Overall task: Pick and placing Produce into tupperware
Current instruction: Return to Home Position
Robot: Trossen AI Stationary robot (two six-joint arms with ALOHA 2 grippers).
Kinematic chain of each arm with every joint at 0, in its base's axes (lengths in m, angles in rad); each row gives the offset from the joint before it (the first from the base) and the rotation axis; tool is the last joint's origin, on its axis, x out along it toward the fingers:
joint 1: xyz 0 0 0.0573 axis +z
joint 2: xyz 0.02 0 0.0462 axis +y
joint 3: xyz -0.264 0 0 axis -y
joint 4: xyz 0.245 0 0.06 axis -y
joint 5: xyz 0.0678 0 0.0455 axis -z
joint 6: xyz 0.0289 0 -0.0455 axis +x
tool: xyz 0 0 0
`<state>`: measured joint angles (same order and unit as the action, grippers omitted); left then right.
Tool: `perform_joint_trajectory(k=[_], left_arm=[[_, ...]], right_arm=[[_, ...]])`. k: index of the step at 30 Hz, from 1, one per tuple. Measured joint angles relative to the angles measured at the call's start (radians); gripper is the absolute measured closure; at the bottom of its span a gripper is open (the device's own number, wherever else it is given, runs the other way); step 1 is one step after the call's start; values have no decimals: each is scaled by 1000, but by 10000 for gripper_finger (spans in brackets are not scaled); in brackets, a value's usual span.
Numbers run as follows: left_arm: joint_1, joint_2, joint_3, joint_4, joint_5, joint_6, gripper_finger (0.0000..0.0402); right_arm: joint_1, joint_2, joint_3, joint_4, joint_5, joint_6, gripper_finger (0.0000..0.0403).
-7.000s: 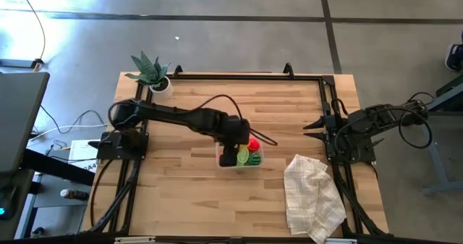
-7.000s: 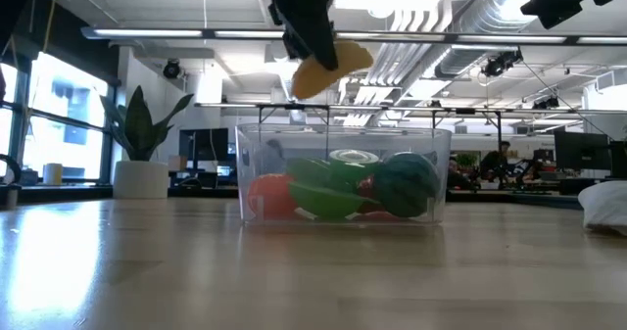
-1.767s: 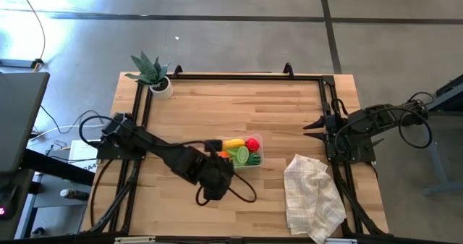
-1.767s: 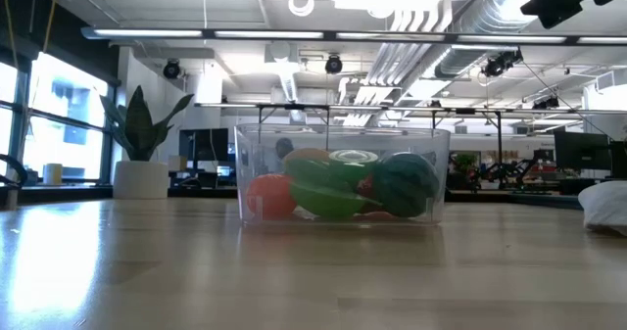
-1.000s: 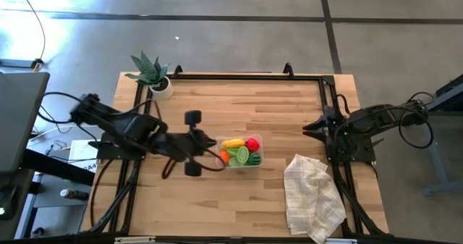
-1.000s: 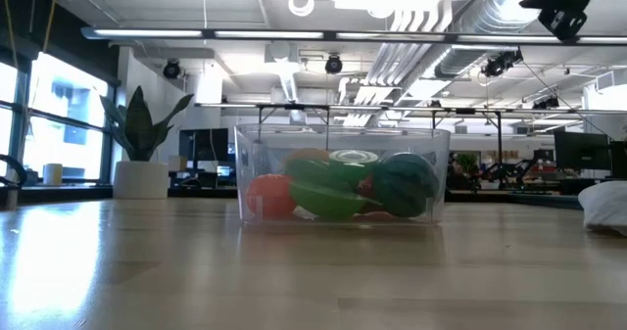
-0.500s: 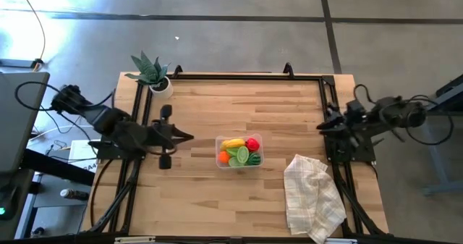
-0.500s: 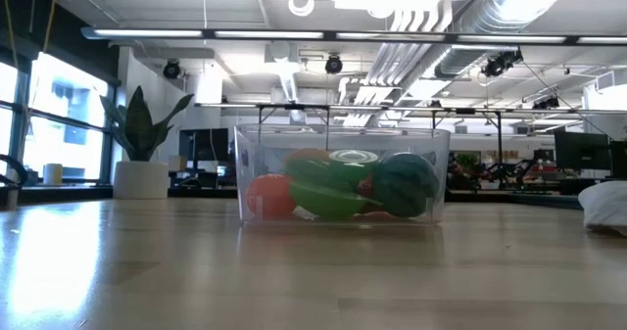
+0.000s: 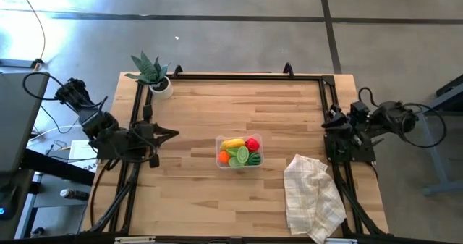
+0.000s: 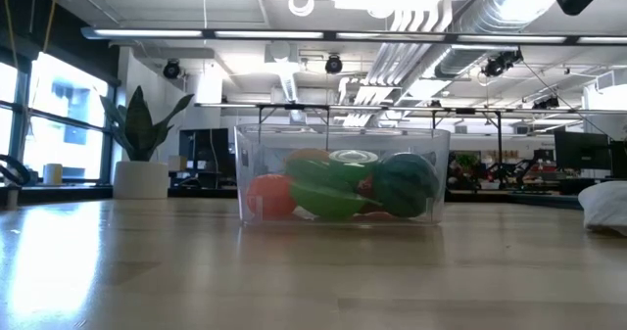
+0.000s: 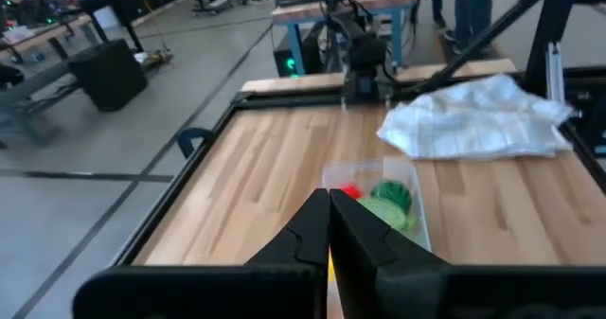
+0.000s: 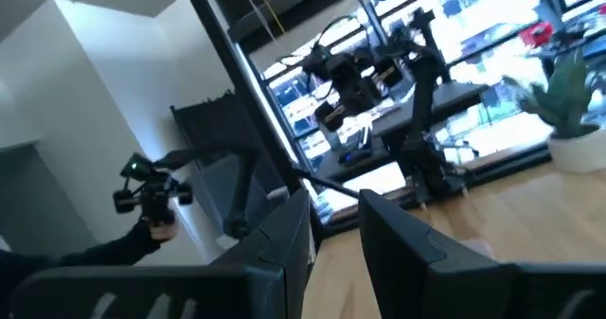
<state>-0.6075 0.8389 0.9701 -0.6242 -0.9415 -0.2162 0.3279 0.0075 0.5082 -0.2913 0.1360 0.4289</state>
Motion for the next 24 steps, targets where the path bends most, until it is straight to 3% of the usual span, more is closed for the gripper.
perform_joint_trajectory(k=[8, 15, 20, 24], left_arm=[[-73, -182, -120, 7, -94, -24, 401], [-74, -267, -129, 175, -88, 160, 401], [-74, -290, -130, 176, -90, 137, 401], [-74, -286, -129, 180, -14, 73, 401]], right_arm=[[0, -2, 1, 70, -29, 7, 318], [0, -2, 23, 79, 19, 0, 318], [0, -3, 23, 79, 20, -5, 318], [0, -2, 23, 78, 66, -18, 318]])
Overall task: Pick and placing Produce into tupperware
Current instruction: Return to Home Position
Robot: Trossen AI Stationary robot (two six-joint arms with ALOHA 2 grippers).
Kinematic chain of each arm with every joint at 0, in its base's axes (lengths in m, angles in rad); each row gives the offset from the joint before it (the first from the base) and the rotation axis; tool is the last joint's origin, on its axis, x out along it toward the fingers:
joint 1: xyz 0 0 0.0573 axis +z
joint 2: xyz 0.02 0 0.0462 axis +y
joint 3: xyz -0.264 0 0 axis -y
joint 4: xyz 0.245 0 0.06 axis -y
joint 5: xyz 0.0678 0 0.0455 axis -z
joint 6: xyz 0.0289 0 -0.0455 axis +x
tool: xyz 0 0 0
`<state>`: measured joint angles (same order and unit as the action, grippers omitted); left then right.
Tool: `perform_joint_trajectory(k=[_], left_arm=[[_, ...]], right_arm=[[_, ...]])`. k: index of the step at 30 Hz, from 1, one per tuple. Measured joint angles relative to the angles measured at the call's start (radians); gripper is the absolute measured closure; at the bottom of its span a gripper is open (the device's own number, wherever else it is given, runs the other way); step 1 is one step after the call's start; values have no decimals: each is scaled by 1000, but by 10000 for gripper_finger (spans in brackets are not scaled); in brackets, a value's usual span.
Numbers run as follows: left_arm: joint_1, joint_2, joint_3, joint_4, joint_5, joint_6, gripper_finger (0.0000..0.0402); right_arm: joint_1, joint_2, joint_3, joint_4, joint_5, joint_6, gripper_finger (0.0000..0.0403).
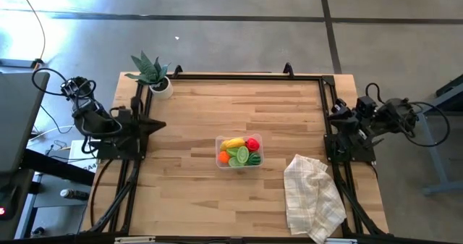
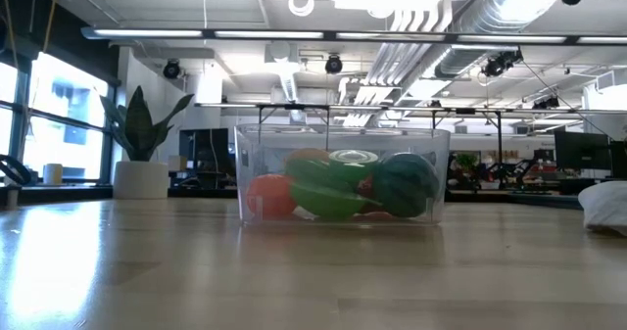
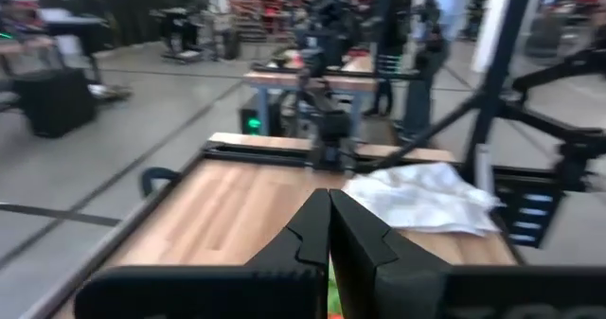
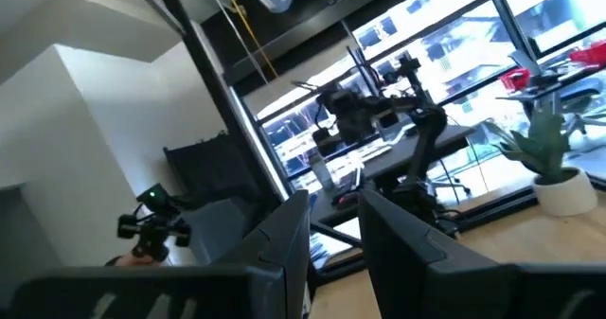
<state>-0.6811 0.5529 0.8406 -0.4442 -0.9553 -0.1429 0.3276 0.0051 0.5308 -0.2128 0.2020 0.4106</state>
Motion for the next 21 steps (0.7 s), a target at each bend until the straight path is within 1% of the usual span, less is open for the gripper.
perform_joint_trajectory(k=[3, 5, 6, 8, 10, 12, 14, 15, 18, 20, 21], left_arm=[[0, 10, 0, 1, 69, -47, 401], [0, 20, 0, 18, 126, -70, 401], [0, 22, 0, 30, 155, -37, 401], [0, 24, 0, 76, 225, 69, 401], [0, 29, 0, 171, 308, 208, 401], [1, 28, 0, 273, 413, 370, 401], [1, 22, 0, 336, 507, 482, 401], [1, 17, 0, 344, 525, 504, 401], [21, 1, 0, 317, 521, 505, 401], [75, -9, 0, 301, 536, 515, 401], [111, -19, 0, 292, 565, 527, 401]], right_arm=[[0, 0, 0, -18, 15, 4, 318], [0, 0, -1, -36, 16, 59, 318], [0, 0, -1, -36, 23, 81, 318], [0, 0, -1, -30, 34, 73, 318], [0, 0, -1, -18, 21, 23, 318], [0, 0, -1, 21, -12, -37, 322], [0, 0, -1, 42, -32, -82, 334], [0, 0, -1, 41, -39, -99, 343], [0, 0, -1, 29, -48, -126, 385], [0, 0, -1, 24, -50, -141, 398], [0, 0, -1, 35, -49, -148, 395]])
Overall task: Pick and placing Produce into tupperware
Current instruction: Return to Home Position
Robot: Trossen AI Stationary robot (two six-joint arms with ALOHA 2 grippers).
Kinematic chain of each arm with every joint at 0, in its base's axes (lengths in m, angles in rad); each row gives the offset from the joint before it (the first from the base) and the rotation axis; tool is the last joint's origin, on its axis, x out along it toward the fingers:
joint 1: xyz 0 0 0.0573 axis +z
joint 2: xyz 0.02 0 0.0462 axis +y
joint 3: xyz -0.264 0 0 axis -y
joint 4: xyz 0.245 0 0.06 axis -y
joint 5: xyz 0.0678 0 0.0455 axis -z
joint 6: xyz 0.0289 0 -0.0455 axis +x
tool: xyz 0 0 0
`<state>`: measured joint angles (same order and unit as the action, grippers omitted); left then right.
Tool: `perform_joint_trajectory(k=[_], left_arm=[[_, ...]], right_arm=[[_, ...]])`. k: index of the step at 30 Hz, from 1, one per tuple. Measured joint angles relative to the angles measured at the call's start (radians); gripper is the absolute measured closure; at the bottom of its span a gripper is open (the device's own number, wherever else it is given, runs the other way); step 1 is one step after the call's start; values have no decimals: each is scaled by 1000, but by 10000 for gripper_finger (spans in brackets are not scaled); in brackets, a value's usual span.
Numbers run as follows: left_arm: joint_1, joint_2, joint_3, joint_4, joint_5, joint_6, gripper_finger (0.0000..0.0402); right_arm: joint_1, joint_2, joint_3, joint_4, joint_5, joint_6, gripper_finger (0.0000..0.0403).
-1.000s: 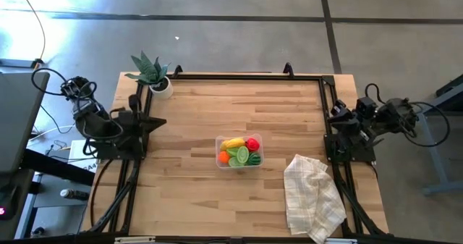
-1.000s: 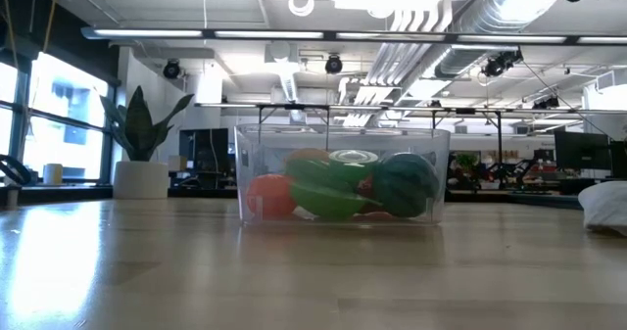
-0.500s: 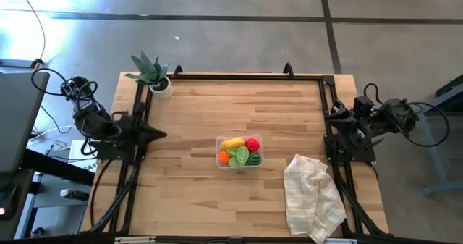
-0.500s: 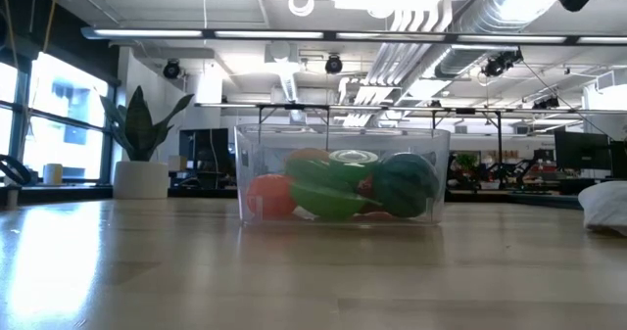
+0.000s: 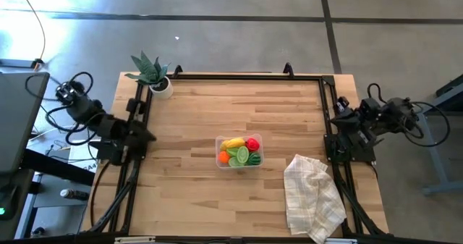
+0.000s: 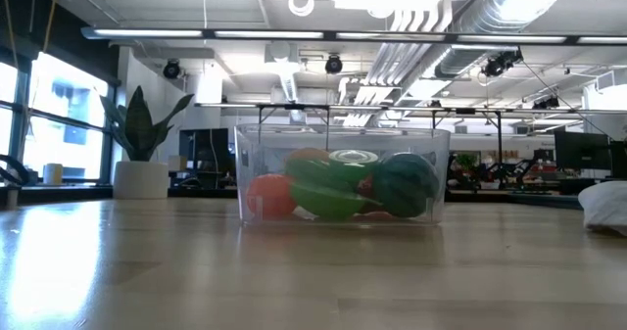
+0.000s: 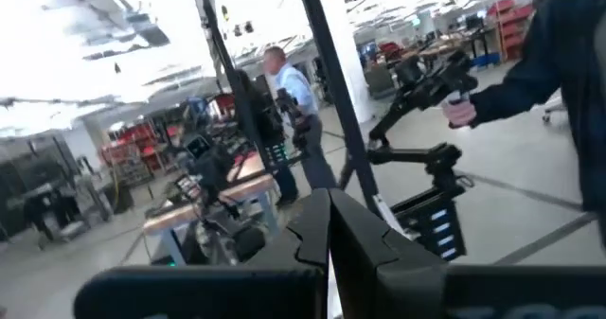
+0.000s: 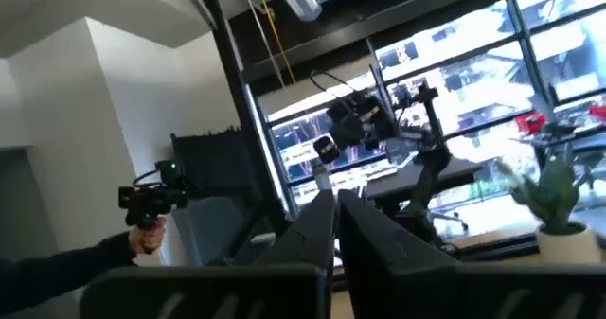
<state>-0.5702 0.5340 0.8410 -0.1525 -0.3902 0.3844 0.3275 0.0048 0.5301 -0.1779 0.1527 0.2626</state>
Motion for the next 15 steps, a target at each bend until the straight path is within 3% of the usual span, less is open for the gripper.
perform_joint_trajectory(k=[5, 15], left_arm=[[209, -100, 0, 7, 231, 28, 401], [543, -141, -1, -74, 508, 27, 401]], right_arm=[[0, 0, 58, 28, 26, -73, 401], [0, 0, 131, 37, 30, -161, 403]])
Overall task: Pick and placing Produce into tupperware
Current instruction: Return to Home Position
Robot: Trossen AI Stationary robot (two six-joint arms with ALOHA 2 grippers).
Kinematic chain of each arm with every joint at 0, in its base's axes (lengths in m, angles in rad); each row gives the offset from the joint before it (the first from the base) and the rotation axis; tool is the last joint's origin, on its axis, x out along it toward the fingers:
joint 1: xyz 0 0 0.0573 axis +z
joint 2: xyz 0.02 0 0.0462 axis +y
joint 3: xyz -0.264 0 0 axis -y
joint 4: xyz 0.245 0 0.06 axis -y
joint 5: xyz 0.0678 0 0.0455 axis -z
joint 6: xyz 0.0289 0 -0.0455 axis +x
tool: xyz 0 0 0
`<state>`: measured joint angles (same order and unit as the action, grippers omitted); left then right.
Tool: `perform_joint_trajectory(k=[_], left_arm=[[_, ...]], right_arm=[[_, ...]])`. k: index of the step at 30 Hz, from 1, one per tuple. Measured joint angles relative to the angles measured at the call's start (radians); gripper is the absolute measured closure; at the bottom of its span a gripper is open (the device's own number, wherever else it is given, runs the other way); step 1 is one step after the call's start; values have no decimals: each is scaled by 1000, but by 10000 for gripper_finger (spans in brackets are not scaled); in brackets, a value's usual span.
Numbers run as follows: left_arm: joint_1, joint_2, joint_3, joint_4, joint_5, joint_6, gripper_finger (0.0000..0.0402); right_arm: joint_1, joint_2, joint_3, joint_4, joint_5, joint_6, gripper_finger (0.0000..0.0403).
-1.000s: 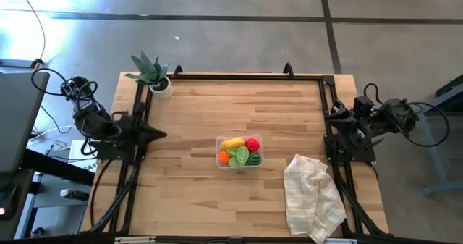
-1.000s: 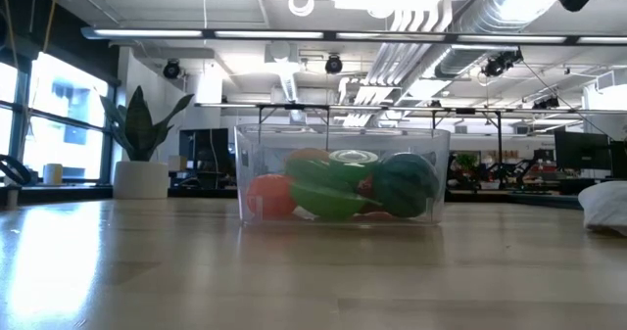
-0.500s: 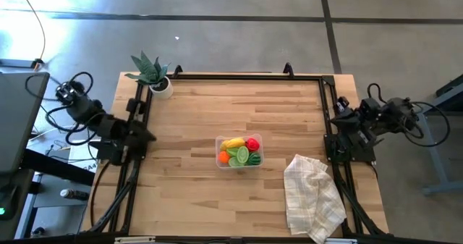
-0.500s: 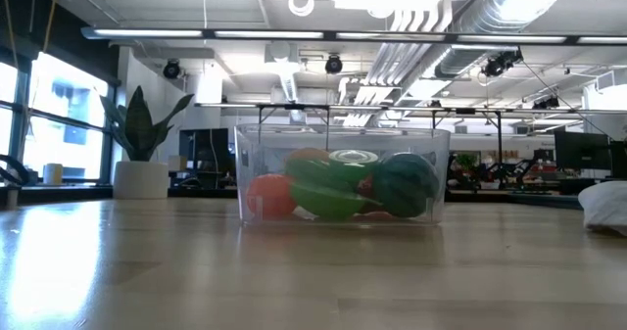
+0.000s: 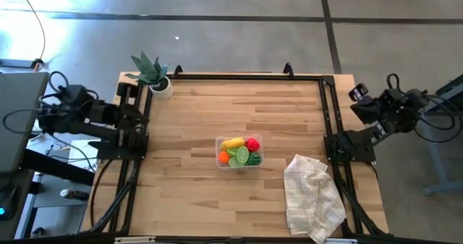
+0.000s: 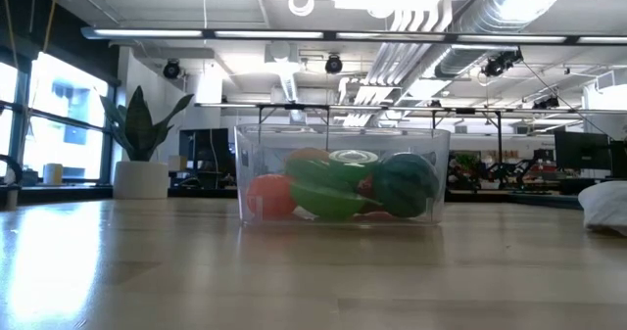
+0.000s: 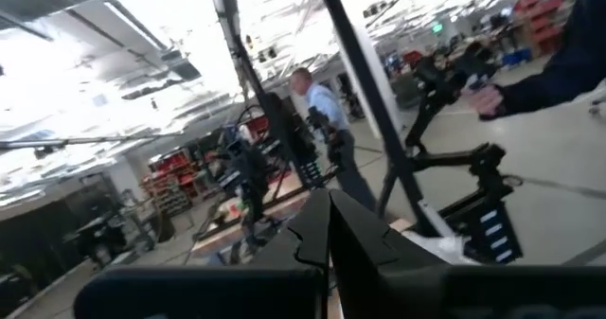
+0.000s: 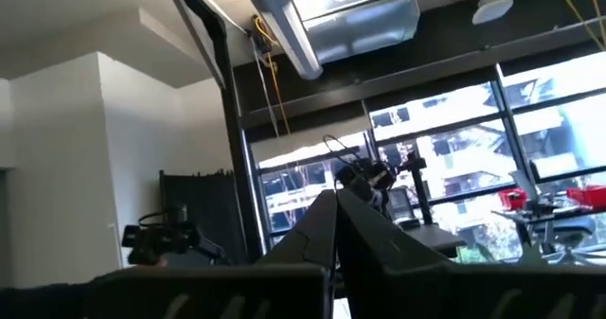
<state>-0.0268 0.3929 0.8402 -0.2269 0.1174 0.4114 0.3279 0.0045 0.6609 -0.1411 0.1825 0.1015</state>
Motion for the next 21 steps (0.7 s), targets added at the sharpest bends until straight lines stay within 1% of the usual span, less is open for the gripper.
perform_joint_trajectory(k=[4, 8, 11, 14, 17, 21], left_arm=[[99, -67, 1, -26, 22, -8, 401], [151, -133, -41, -72, 21, -72, 401], [166, -185, -101, -61, -4, -107, 401], [165, -235, -161, -62, -56, -133, 401], [165, -299, -208, -58, -103, -151, 401], [164, -390, -261, 3, -101, -154, 401]], right_arm=[[0, 0, -16, -1, 0, 28, 403], [0, 0, -32, -3, 9, 50, 403], [0, 0, -45, -8, 21, 64, 403], [0, 0, -63, 15, 22, 91, 403], [0, 0, -103, 56, 1, 121, 403], [0, 0, -173, 126, -29, 161, 403]])
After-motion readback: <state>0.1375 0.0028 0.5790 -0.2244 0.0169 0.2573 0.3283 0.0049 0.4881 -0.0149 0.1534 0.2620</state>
